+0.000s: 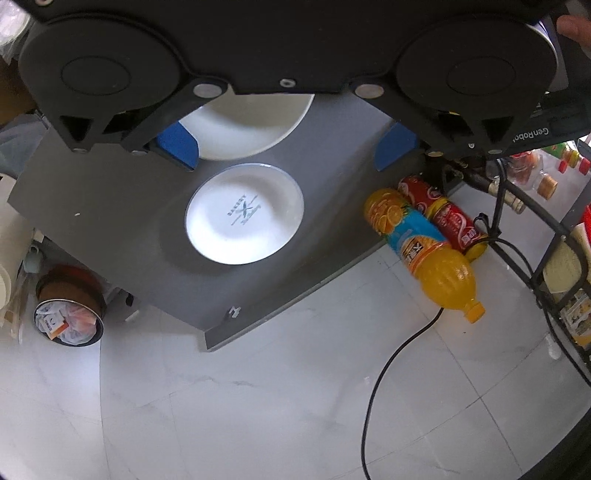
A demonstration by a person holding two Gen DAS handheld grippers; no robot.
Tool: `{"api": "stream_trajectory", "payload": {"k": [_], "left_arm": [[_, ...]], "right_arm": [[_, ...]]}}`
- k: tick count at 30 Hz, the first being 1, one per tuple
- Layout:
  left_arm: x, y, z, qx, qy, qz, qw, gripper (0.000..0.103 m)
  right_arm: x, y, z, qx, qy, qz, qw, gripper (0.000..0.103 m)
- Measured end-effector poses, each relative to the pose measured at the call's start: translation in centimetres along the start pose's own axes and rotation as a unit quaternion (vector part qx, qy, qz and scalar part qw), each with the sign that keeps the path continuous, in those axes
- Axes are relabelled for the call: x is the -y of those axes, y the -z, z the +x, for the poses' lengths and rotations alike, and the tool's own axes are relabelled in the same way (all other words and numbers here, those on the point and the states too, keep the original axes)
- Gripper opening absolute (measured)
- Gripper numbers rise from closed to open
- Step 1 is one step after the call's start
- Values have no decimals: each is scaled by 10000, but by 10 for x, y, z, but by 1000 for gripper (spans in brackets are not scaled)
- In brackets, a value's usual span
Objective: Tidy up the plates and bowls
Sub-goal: 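Move both grippers to the small white plate printed 'Bakery'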
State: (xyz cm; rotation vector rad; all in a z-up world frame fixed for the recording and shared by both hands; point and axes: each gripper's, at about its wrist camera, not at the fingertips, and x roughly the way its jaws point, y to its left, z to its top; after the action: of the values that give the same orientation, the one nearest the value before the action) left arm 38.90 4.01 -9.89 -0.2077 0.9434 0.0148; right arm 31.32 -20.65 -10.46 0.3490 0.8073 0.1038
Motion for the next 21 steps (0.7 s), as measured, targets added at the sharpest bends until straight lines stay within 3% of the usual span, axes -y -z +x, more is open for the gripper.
{"api": "stream_trajectory", "payload": {"k": [9,21], "left_arm": [[33,-8,18,-160,238,-133,9995,85],[60,-30,55,-275,46,-423,9987,85]], "right_arm": [[36,-26,13,38,-86,184,9998,103],[84,-60,47,-184,-417,353,9983,98]]}}
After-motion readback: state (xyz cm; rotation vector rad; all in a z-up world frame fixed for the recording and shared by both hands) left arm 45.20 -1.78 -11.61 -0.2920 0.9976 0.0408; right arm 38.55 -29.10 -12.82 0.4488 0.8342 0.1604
